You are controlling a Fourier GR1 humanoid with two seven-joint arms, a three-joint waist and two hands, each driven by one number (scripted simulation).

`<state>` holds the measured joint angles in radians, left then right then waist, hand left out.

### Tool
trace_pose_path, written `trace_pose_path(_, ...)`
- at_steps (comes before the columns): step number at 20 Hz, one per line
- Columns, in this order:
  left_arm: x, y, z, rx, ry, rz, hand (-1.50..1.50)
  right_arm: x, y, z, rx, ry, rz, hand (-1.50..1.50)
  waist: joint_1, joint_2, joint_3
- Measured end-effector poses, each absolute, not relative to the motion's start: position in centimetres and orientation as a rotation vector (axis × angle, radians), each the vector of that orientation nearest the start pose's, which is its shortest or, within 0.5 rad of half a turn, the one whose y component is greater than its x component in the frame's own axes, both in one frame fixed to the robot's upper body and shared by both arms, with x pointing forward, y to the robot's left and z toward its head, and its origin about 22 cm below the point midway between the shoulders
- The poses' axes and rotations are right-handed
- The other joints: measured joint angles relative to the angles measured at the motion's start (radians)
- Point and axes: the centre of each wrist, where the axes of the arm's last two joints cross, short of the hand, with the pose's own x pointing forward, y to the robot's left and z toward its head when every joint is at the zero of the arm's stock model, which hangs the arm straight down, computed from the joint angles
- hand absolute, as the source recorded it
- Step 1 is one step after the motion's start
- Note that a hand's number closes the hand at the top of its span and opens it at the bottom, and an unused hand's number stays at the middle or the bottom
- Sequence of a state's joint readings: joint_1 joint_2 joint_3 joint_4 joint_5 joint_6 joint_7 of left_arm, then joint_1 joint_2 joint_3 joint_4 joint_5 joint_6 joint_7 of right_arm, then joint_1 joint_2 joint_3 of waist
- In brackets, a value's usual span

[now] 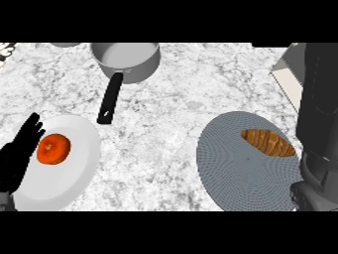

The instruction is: Pick the cupcake from the placemat and place it in the tiered shelf

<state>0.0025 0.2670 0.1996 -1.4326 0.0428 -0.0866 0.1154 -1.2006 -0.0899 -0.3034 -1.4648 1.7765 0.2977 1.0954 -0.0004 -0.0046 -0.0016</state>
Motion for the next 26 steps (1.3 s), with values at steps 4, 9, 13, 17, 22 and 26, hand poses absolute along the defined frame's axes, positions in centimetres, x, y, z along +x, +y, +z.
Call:
trace_pose_path(4,23.3,34.8,-0.1,0.259,-1.324,-0.045,0.0,35.9,-17.0,36.0,-1.757,-0.905,-0.119,1.5,0.001,0.001,0.001)
trace_pose_path(9,23.0,35.2,0.1,0.262,-1.329,-0.043,0.0,36.6,-20.2,36.5,-1.785,-0.799,-0.12,1.5,0.005,0.002,0.001)
trace_pose_path(13,23.0,35.0,0.3,0.253,-1.331,-0.047,0.0,37.2,-22.6,36.0,-1.803,-0.718,-0.112,1.5,0.006,0.004,0.001)
trace_pose_path(17,22.8,34.8,-0.2,0.253,-1.335,-0.046,0.0,37.5,-24.9,35.5,-1.79,-0.676,-0.124,1.5,0.006,0.005,0.002)
trace_pose_path(22,23.3,34.7,0.0,0.252,-1.336,-0.044,0.0,37.5,-27.8,33.9,-1.762,-0.663,-0.171,1.5,0.005,0.005,0.002)
trace_pose_path(26,23.1,35.3,-0.1,0.254,-1.332,-0.045,0.0,37.3,-30.6,32.2,-1.737,-0.628,-0.196,1.5,0.004,0.005,0.001)
